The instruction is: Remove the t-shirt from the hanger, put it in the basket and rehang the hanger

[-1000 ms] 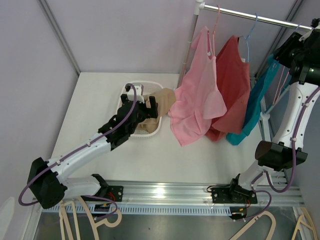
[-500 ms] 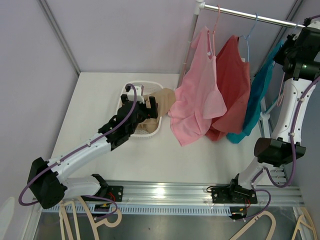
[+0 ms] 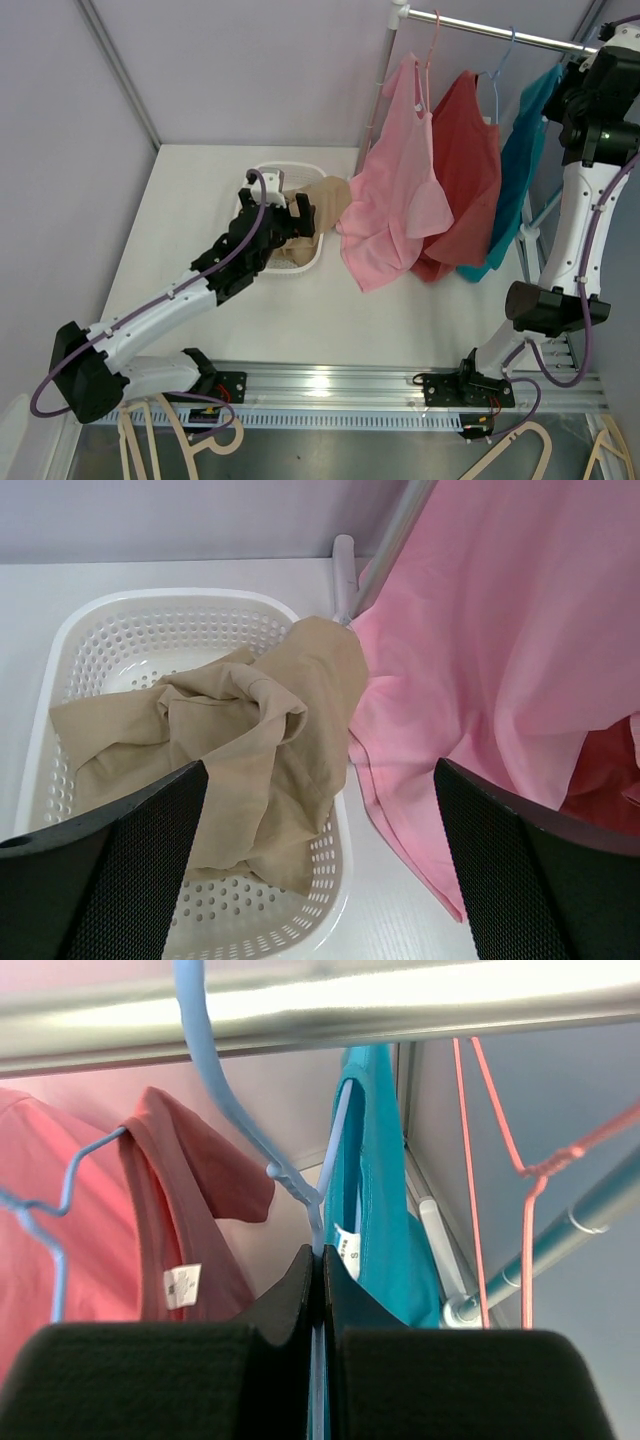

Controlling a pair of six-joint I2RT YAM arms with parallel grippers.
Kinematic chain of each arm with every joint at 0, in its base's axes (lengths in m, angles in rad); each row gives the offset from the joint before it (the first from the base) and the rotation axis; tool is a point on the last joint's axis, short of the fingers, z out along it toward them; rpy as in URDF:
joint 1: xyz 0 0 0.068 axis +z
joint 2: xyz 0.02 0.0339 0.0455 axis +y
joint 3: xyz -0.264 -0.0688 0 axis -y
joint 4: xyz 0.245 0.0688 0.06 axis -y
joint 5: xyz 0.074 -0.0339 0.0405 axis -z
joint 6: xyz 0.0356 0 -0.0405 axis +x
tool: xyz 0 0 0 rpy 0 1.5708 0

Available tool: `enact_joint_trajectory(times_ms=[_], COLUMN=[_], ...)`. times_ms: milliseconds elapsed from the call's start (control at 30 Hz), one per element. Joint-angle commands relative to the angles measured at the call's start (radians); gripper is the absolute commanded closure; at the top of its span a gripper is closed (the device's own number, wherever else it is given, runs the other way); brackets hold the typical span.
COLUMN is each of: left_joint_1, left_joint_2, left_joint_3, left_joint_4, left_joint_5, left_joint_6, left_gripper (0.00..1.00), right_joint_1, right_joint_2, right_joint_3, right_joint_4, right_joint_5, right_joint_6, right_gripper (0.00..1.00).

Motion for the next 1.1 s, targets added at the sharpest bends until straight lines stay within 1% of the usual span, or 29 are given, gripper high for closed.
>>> enact_joint_trajectory(times_ms=[0, 33, 67, 167, 233, 333, 367, 400, 433, 467, 500, 600, 633, 733, 833, 1000, 1067], left_joint_1=[-0.052, -0.069, -0.109, -0.179, -0.213, -0.295, -0.350, -0.379, -0.407, -0.455, -0.479, -0.563, -0.585, -0.698, -0.758, -0.800, -0.803], left_joint_2=[-0.051, -0.076, -0.086, -0.100, -0.100, -0.091, -0.090, -0.087, -0.085, -0.073, -0.064, -0.007, 0.008, 0.070, 0.131, 0.197, 0.231], left_joint_3=[-0.015, -0.018, -0.036, -0.024, -0.006, 0.005, 0.002, -0.012, -0.013, -0.015, -0.012, 0.011, 0.028, 0.036, 0.059, 0.098, 0.131], left_joint_4=[0.057, 0.080, 0.120, 0.140, 0.153, 0.203, 0.229, 0.293, 0.323, 0.346, 0.369, 0.432, 0.467, 0.579, 0.628, 0.717, 0.717], left_joint_5=[-0.027, -0.056, -0.064, -0.087, -0.076, -0.053, -0.051, -0.045, -0.033, -0.021, 0.007, 0.068, 0.076, 0.105, 0.125, 0.182, 0.192], left_joint_6=[0.059, 0.081, 0.128, 0.190, 0.214, 0.280, 0.319, 0.343, 0.387, 0.402, 0.414, 0.458, 0.495, 0.595, 0.647, 0.681, 0.669], left_gripper=[0.01, 0.00, 0.00, 0.01, 0.00, 0.00, 0.00, 0.00, 0.01, 0.00, 0.01, 0.00, 0.01, 0.00, 0.01, 0.01, 0.00], right_joint_1=[0.021, 0.038, 0.046, 0.067, 0.083, 0.101, 0.104, 0.104, 0.107, 0.115, 0.118, 0.132, 0.139, 0.170, 0.182, 0.185, 0.185], right_joint_2=[-0.108, -0.128, -0.172, -0.266, -0.309, -0.375, -0.404, -0.418, -0.433, -0.447, -0.467, -0.480, -0.493, -0.536, -0.585, -0.598, -0.599], right_joint_3=[-0.013, -0.036, -0.086, -0.190, -0.236, -0.293, -0.304, -0.332, -0.347, -0.361, -0.372, -0.359, -0.355, -0.355, -0.370, -0.346, -0.336], right_joint_4=[0.074, 0.087, 0.097, 0.144, 0.157, 0.133, 0.124, 0.116, 0.113, 0.111, 0.101, 0.038, 0.026, -0.007, -0.010, -0.045, -0.054], right_joint_5=[0.017, 0.030, 0.057, 0.074, 0.089, 0.132, 0.151, 0.149, 0.146, 0.148, 0.166, 0.151, 0.139, 0.142, 0.113, 0.079, 0.068], right_joint_6=[-0.033, -0.040, -0.042, -0.033, -0.024, 0.009, 0.033, 0.045, 0.055, 0.090, 0.119, 0.185, 0.196, 0.249, 0.289, 0.302, 0.302], right_gripper=[1.00, 1.00, 1.00, 1.00, 1.00, 1.00, 1.00, 1.00, 1.00, 1.00, 1.00, 1.00, 1.00, 1.00, 1.00, 1.00, 1.00])
